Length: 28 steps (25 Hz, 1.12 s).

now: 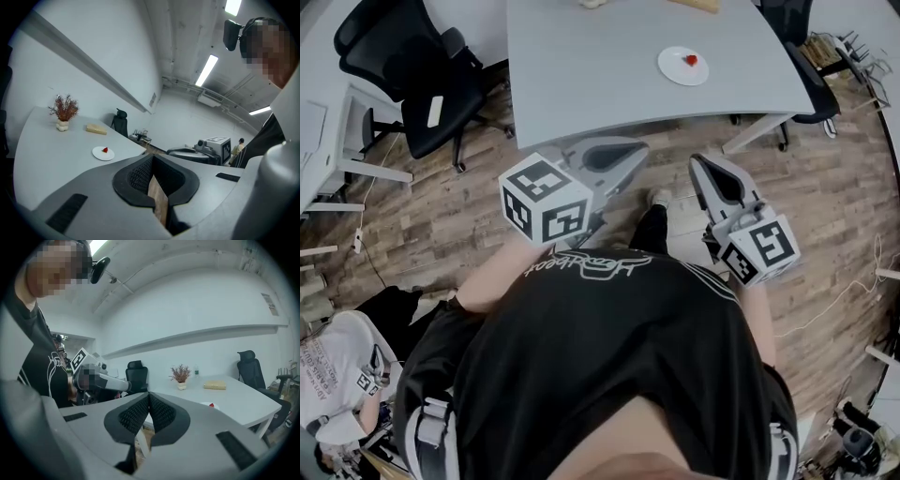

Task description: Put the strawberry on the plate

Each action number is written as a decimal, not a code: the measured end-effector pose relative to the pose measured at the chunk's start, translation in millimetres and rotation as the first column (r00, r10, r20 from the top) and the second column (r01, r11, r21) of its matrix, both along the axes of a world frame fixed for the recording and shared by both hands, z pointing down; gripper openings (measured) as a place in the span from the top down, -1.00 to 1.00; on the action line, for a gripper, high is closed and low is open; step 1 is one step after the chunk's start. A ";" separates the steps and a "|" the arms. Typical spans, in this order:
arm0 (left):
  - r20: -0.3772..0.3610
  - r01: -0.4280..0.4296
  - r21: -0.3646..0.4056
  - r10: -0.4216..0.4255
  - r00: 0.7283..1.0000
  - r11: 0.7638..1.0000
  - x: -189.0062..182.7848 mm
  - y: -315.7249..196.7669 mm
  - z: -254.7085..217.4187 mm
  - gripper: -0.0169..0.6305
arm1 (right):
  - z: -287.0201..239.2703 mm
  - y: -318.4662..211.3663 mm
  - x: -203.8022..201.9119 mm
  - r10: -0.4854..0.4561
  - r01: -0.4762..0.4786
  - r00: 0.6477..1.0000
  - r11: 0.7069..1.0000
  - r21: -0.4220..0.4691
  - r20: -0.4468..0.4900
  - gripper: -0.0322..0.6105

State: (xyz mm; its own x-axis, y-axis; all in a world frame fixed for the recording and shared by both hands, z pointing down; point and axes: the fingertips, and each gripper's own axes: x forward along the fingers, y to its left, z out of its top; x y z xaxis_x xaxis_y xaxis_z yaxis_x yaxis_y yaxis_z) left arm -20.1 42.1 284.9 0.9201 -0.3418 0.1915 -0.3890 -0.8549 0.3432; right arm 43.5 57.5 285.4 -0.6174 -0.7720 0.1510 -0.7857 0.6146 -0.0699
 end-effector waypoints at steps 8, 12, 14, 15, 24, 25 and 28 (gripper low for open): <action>-0.001 -0.013 0.002 0.013 1.000 1.000 -1.2 7.1 -0.5 0.93 | 3.2 4.8 -3.6 -0.002 0.002 1.000 1.000 -0.023 -0.010 0.87; -0.004 -0.010 0.001 0.010 1.000 1.000 -3.4 8.1 -0.4 0.93 | 2.2 4.7 -6.1 -0.005 0.004 1.000 1.000 -0.022 -0.010 0.87; -0.004 -0.007 -0.002 0.007 1.000 1.000 -4.3 8.3 0.9 0.93 | 3.6 5.4 -7.8 -0.008 0.008 1.000 1.000 -0.023 -0.012 0.87; -0.005 -0.005 -0.002 0.005 1.000 1.000 -5.2 8.4 1.6 0.93 | 4.6 5.6 -8.7 -0.009 0.009 1.000 1.000 -0.025 -0.013 0.87; -0.003 -0.014 -0.010 0.014 1.000 1.000 -1.6 7.4 4.6 0.93 | 10.3 5.3 -3.7 0.009 -0.010 1.000 0.999 -0.038 -0.011 0.87; -0.003 -0.016 -0.009 0.016 1.000 1.000 -0.1 7.3 4.2 0.93 | 10.4 5.4 -2.1 0.012 -0.013 1.000 0.999 -0.039 -0.010 0.88; -0.003 -0.021 -0.009 0.021 1.000 1.000 4.2 7.1 4.0 0.93 | 10.4 5.8 2.3 0.018 -0.019 1.000 0.999 -0.038 -0.010 0.87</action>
